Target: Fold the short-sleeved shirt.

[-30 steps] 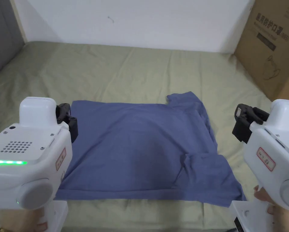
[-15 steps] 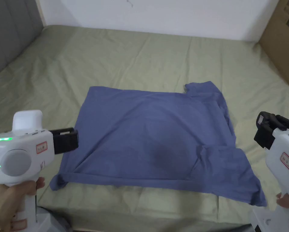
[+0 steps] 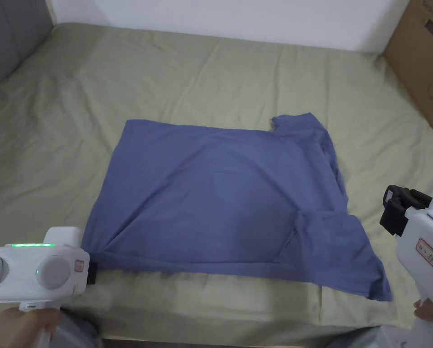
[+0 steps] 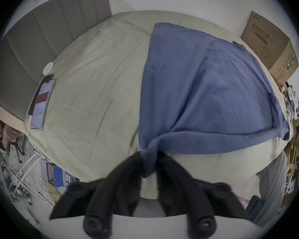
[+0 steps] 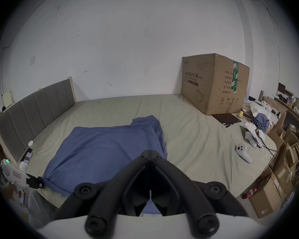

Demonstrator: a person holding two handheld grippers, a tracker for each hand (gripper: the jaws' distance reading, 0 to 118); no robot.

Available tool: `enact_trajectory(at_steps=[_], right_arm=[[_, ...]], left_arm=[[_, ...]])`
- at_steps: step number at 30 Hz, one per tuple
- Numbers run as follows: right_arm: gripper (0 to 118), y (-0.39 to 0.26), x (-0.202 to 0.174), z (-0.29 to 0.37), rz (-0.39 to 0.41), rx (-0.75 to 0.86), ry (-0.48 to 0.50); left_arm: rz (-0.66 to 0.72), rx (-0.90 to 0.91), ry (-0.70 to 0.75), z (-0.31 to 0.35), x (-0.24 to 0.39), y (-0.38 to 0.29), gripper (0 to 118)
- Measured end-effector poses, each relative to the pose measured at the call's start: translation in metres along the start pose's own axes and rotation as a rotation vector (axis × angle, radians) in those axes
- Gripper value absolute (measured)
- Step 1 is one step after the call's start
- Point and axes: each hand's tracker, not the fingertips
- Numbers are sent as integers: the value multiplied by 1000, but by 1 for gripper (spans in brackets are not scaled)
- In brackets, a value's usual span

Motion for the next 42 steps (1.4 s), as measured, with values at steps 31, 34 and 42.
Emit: enact_trajectory(at_steps=[31, 34, 42], right_arm=[[6, -87, 87, -86, -130, -649, 44], [6, -49, 91, -84, -121, -609, 71], [6, 34, 61, -141, -106, -513, 28]], left_arm=[[184, 226, -91, 62, -12, 10, 3], [236, 244, -129, 69, -17, 31, 3], [211, 269, -107, 51, -11, 117, 3]])
